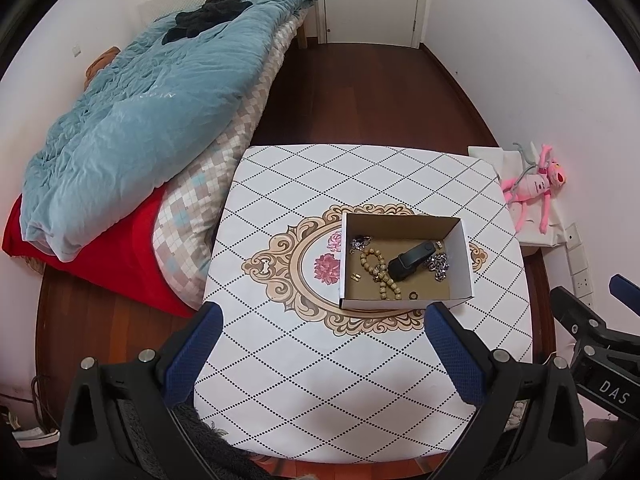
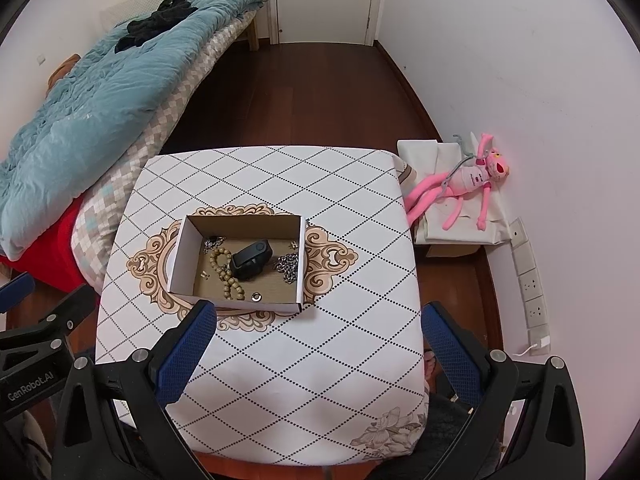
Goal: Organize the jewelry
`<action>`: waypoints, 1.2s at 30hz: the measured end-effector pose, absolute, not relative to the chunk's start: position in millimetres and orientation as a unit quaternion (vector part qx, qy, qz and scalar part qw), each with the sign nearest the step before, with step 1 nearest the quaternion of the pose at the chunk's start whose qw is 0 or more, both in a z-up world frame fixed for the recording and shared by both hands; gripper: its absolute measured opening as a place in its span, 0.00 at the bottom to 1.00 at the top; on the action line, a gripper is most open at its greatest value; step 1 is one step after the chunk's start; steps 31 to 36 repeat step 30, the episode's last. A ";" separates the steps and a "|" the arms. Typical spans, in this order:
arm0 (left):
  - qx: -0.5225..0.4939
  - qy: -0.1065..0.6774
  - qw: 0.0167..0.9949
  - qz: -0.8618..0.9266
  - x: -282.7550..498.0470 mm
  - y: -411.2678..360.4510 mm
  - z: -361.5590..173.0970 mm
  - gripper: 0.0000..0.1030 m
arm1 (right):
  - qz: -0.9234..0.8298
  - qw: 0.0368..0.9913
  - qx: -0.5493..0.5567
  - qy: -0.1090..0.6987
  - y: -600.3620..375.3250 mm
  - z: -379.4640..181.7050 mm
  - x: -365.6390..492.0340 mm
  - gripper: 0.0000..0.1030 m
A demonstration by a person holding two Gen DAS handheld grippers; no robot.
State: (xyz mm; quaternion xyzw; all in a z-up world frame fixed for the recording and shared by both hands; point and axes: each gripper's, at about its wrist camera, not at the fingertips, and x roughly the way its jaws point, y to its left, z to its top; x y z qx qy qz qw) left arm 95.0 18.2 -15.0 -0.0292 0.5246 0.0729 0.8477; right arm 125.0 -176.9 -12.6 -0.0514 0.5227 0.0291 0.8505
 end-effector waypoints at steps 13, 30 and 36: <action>-0.028 0.523 0.849 0.071 93.7 16.1 -14.1 1.00 | 0.026 0.850 -0.049 0.523 -177.0 -14.4 123.9 1.00; -0.031 0.520 0.851 0.065 94.6 17.2 -14.0 1.00 | 0.024 0.849 -0.052 0.525 -178.7 -17.3 123.9 1.00; -0.031 0.520 0.851 0.065 94.6 17.2 -14.0 1.00 | 0.024 0.849 -0.052 0.525 -178.7 -17.3 123.9 1.00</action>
